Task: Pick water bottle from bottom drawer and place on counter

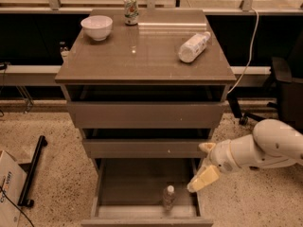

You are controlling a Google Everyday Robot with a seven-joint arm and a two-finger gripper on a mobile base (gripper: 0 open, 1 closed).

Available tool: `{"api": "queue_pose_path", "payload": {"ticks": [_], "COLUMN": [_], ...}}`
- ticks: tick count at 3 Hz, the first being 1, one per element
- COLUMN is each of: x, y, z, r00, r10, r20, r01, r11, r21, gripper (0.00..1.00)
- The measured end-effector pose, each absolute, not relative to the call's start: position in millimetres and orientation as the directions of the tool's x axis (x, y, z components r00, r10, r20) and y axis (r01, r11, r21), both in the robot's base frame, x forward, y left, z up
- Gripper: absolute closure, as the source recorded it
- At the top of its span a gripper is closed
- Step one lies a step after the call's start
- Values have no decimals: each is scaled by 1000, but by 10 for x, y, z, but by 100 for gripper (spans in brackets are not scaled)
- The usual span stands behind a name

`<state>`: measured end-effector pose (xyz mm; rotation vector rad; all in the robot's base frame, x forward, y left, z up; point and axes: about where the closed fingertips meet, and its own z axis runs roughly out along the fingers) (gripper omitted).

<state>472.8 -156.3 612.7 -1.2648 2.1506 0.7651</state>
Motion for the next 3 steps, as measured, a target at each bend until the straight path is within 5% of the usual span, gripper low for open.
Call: {"api": "queue_pose_path", "payload": {"ticks": [3], "x": [4654], "y": [-1411], "z": [5312], "r00": [-523], "r10": [-558], "r20": [-645], "r01": [-833], "r11": [494], "r21": [248], "gripper": [0]}}
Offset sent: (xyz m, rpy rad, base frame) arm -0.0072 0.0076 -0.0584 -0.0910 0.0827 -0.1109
